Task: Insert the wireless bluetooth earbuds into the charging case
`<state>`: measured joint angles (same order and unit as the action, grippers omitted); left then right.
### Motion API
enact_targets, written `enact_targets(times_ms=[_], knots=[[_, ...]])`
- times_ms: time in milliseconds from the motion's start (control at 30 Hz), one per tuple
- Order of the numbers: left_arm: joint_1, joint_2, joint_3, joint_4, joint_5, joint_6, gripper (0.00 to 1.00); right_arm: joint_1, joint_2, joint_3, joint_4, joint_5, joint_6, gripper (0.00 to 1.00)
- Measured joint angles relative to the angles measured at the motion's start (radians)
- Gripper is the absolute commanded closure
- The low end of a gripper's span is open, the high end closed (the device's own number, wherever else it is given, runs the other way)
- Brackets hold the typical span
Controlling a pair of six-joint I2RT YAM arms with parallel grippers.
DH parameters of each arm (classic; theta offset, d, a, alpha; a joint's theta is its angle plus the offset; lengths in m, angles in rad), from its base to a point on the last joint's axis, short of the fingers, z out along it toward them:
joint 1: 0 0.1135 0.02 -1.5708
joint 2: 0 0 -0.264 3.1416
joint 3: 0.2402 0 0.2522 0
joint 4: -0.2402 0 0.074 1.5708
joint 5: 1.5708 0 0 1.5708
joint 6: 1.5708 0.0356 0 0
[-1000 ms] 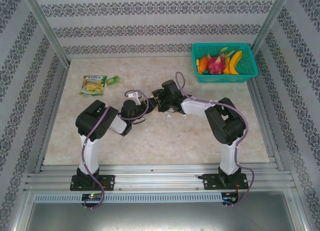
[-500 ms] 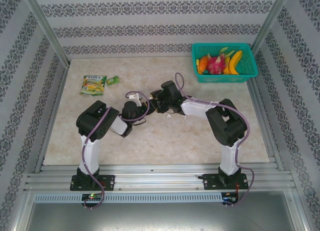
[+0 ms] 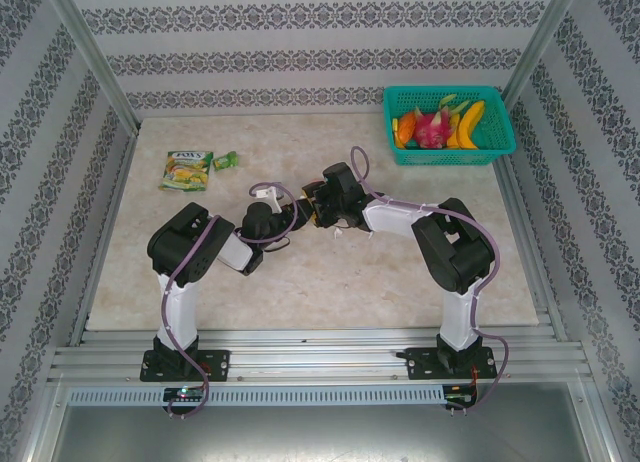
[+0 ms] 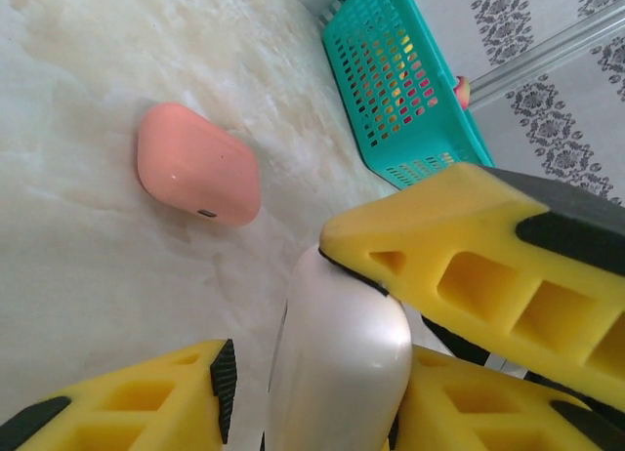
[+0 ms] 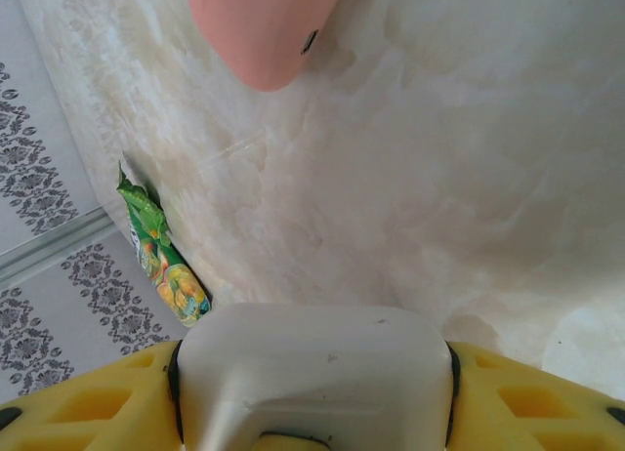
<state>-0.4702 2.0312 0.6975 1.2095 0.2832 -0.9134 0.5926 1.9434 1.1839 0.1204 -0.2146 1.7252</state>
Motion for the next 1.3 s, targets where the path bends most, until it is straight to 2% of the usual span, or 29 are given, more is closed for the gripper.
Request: enact_targets(times_ms=[100, 233, 733, 800, 900, 967, 1133, 1300], knots=[[0.0, 0.0, 0.0, 0.0, 0.0, 0.0, 0.56, 0.0, 0.0, -0.001, 0.0, 0.0, 0.0, 0.58], [0.0, 0.0, 0.0, 0.0, 0.004, 0.0, 0.61, 0.0, 0.0, -0.005, 0.0, 0.0, 0.0, 0.58], [0.0, 0.004, 0.002, 0.004, 0.01, 0.007, 0.87, 0.0, -0.002, -0.011, -0.002, 0.004, 0.0, 0.56], [0.0, 0.004, 0.002, 0.004, 0.01, 0.006, 0.87, -0.002, -0.004, -0.011, -0.003, 0.004, 0.0, 0.52], [0.0, 0.004, 0.002, 0.006, 0.011, -0.005, 0.87, -0.005, -0.008, -0.013, -0.004, 0.004, 0.0, 0.35], [0.0, 0.004, 0.002, 0.012, 0.015, -0.008, 0.87, -0.012, -0.013, -0.013, -0.004, -0.003, -0.007, 0.31], [0.01, -0.024, 0.002, -0.003, 0.037, -0.011, 0.87, -0.056, -0.064, -0.028, -0.02, -0.015, -0.07, 0.28], [0.071, -0.12, 0.003, -0.101, 0.167, -0.006, 0.88, -0.143, -0.2, -0.079, 0.016, -0.039, -0.249, 0.29]])
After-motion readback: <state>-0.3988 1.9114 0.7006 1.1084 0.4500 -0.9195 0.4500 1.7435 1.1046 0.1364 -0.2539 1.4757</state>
